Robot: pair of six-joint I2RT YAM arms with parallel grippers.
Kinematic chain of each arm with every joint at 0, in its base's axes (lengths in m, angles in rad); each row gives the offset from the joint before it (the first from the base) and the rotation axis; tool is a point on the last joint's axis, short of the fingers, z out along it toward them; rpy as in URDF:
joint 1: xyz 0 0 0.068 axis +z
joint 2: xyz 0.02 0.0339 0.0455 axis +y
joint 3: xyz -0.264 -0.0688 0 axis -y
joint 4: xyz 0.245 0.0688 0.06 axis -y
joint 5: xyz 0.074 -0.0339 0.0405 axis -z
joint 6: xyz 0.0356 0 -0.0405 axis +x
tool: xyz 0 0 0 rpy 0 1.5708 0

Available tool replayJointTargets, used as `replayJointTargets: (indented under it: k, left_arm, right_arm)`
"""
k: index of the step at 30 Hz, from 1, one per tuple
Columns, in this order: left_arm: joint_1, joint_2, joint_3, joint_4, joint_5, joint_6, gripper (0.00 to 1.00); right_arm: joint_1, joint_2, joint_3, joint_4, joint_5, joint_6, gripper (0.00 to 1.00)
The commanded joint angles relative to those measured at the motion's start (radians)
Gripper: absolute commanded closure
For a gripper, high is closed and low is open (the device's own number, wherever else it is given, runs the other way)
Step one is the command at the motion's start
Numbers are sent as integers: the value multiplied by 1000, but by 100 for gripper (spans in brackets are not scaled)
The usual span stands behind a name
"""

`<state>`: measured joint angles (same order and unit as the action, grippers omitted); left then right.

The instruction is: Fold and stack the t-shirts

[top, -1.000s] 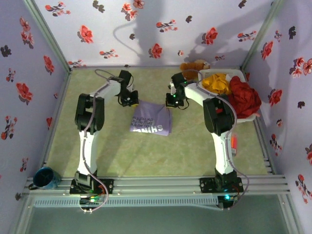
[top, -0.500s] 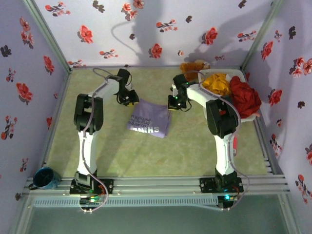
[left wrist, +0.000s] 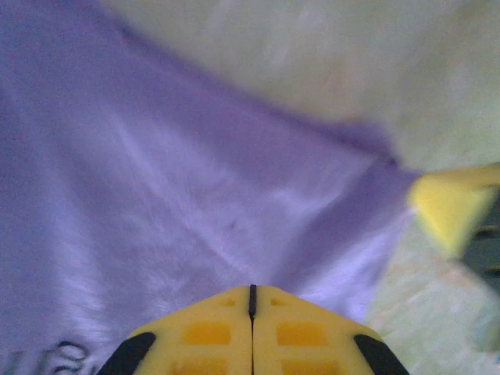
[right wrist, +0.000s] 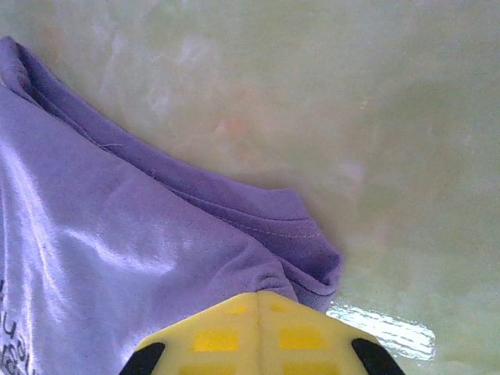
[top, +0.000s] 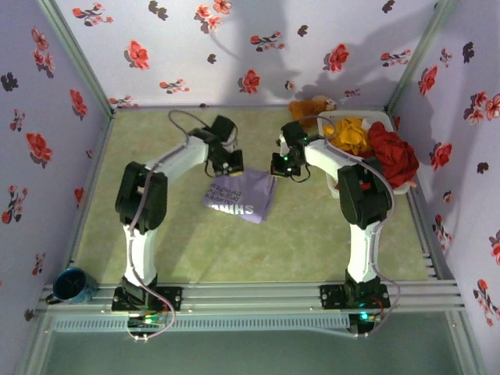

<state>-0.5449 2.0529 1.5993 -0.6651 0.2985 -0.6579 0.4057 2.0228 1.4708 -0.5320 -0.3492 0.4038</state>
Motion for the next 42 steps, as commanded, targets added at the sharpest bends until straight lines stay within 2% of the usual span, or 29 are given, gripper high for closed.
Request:
replayJointTargets:
  k: [1, 10, 17, 20, 29, 34, 37, 39, 42]
  left_arm:
    - [-7, 38, -84, 109, 6, -98, 100]
    - [-19, 53, -223, 174, -17, -105, 100]
    - [-18, 46, -276, 199, 5, -110, 100]
    - [-18, 40, -290, 207, 9, -117, 100]
    - [-18, 18, -287, 202, 4, -117, 100]
    - [-20, -32, -203, 153, 23, -112, 100]
    - [-20, -40, -93, 83, 12, -82, 89]
    - [-20, -18, -2, 22, -3, -49, 85]
    - [-20, 73, 165, -91, -14, 31, 85]
  right_arm:
    - [-2, -55, -26, 62, -20, 26, 100]
    - [12, -125, -119, 219, 37, 54, 100]
    - [-2, -9, -59, 227, 80, 107, 100]
    - [-8, -8, -100, 242, 136, 159, 100]
    - [-23, 56, -165, 243, 156, 207, 100]
    - [-28, 89, -151, 223, 107, 189, 100]
    - [-28, 79, -159, 225, 98, 179, 100]
    - [-28, 78, -162, 232, 81, 169, 100]
    - [-28, 80, -167, 250, 50, 165, 100]
